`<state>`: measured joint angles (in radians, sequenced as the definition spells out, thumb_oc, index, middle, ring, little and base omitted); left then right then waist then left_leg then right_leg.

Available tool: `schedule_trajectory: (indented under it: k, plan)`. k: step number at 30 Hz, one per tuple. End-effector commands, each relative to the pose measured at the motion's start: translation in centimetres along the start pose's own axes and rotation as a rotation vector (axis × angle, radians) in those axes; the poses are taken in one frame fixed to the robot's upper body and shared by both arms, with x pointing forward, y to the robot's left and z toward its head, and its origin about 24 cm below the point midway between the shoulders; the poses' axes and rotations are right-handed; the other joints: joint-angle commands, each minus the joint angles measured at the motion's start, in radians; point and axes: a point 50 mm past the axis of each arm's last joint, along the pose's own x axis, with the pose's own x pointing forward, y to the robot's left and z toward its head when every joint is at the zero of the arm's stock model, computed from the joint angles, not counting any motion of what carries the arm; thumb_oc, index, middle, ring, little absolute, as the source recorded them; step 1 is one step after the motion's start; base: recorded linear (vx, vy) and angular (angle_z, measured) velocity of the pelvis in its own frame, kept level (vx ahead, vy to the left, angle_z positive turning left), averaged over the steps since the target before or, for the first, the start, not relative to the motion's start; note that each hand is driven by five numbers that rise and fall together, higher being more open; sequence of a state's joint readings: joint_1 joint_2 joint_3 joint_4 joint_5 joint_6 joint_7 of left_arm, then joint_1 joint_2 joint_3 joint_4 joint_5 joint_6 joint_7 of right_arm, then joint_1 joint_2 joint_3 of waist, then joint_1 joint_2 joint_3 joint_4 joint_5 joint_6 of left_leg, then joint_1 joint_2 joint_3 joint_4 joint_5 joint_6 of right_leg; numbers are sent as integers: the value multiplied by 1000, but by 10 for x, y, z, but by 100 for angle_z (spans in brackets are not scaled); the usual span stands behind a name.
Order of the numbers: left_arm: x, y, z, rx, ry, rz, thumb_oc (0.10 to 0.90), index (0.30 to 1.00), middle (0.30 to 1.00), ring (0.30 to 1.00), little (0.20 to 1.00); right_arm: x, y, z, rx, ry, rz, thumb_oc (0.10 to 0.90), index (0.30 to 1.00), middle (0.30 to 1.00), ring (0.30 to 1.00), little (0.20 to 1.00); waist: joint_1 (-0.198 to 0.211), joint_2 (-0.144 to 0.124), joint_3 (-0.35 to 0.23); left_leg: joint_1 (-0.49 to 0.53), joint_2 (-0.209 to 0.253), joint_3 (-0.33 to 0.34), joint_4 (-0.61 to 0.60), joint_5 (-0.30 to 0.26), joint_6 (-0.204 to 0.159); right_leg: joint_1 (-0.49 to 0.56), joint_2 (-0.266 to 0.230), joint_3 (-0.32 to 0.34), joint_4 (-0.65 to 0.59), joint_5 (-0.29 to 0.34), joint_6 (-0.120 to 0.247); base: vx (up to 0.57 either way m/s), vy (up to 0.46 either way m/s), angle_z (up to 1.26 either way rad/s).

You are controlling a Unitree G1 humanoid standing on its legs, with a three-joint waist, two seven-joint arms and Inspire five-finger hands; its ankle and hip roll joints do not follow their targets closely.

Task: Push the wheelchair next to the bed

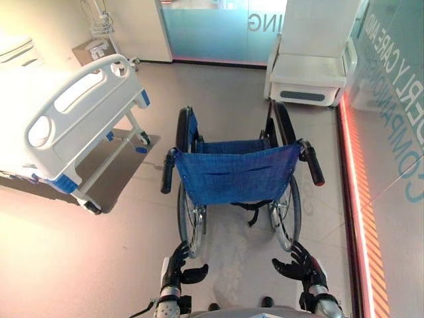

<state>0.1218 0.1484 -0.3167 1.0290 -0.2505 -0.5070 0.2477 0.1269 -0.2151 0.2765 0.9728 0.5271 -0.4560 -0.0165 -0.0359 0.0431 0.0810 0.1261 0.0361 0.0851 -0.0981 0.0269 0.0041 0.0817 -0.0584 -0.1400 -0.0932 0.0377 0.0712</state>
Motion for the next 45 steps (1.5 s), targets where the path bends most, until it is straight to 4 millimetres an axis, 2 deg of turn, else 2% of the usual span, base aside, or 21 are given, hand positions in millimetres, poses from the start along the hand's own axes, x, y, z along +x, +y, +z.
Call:
schedule_trajectory:
  k: [1, 20, 30, 32, 33, 34, 37, 38, 40, 41, 42, 43, 44, 45]
  plan:
    - [18, 12, 32, -5, -134, 37, 800, 900, 900, 900, 900, 15, 9, 37, 72, -165, 37, 800, 900, 900, 900, 900, 1, -27, 6, -3, -72, -20, 11, -33, 18, 28, 23, -7, 44, -36, -22, 0, 0, 0]
    - [17, 11, 20, 1, -51, 34, 800, 900, 900, 900, 900, 17, 8, 31, 73, -118, 30, 800, 900, 900, 900, 900, -2, -31, 1, 5, -68, -8, 11, -33, 19, 32, 30, 1, 52, -39, -25, -2, 0, 0]
    - [19, 14, 25, -19, -67, 68, 800, 900, 900, 900, 900, 19, 5, 36, 117, -139, -5, 800, 900, 900, 900, 900, -2, -29, 9, 8, -70, -10, 11, -31, 19, 34, 31, 1, 53, -40, -27, 0, 0, 0]
    - [21, 18, 31, -51, -96, 123, 800, 900, 900, 900, 900, 21, 4, 44, 153, -164, -17, 800, 900, 900, 900, 900, -2, -31, 12, 8, -70, -13, 11, -31, 19, 35, 32, 1, 53, -38, -27, 0, 0, 0]
    - [24, 26, 42, -122, -128, 194, 800, 900, 900, 900, 900, 23, 1, 57, 201, -209, -44, 800, 900, 900, 900, 900, -1, -34, 15, 8, -71, -15, 11, -32, 20, 36, 32, 2, 51, -37, -27, 0, 0, 0]
    - [25, 27, 43, -130, -131, 200, 800, 900, 900, 900, 900, 23, 1, 58, 205, -213, -47, 800, 900, 900, 900, 900, -1, -34, 15, 9, -71, -15, 11, -32, 20, 36, 32, 2, 51, -37, -27, 0, 0, 0]
    - [26, 38, 68, -259, -248, 293, 800, 900, 900, 900, 900, 22, -4, 87, 272, -337, -85, 800, 900, 900, 900, 900, 2, -40, 18, 5, -71, -17, 11, -31, 23, 34, 33, 4, 47, -32, -28, 0, 0, 0]
    - [26, 38, 68, -258, -248, 293, 800, 900, 900, 900, 900, 22, -4, 87, 272, -337, -85, 800, 900, 900, 900, 900, 2, -40, 17, 6, -71, -17, 11, -31, 23, 34, 33, 4, 47, -32, -28, 0, 0, 0]
    - [24, 47, 89, -315, -348, 344, 800, 900, 900, 900, 900, 18, -9, 109, 296, -448, -104, 800, 900, 900, 900, 900, 3, -46, 22, 4, -70, -18, 11, -31, 23, 34, 33, 4, 44, -27, -26, 0, 0, 0]
    - [23, 48, 90, -320, -358, 350, 800, 900, 900, 900, 900, 17, -9, 110, 298, -458, -107, 800, 900, 900, 900, 900, 3, -46, 23, 4, -70, -18, 11, -31, 23, 34, 33, 4, 44, -26, -26, -11, -33, 1]
    - [21, 55, 102, -339, -416, 377, 800, 900, 900, 900, 900, 14, -13, 124, 307, -522, -125, 800, 900, 900, 900, 900, 3, -50, 24, 4, -70, -20, 11, -32, 23, 33, 34, 5, 43, -25, -26, 0, 0, 0]
    - [21, 55, 103, -338, -423, 380, 800, 900, 900, 900, 900, 14, -13, 125, 308, -525, -126, 800, 900, 900, 900, 900, 3, -50, 24, 4, -70, -20, 11, -32, 23, 33, 34, 5, 43, -25, -26, 0, 0, 0]
    - [20, 63, 115, -347, -477, 402, 800, 900, 900, 900, 900, 11, -17, 136, 307, -580, -143, 800, 900, 900, 900, 900, 3, -52, 26, 4, -70, -23, 11, -33, 22, 33, 33, 4, 42, -24, -26, 0, 0, 0]
    - [19, 64, 117, -350, -489, 406, 800, 900, 900, 900, 900, 10, -18, 138, 304, -595, -149, 800, 900, 900, 900, 900, 3, -52, 27, 4, -70, -23, 11, -33, 22, 33, 33, 4, 42, -24, -26, 0, 0, 0]
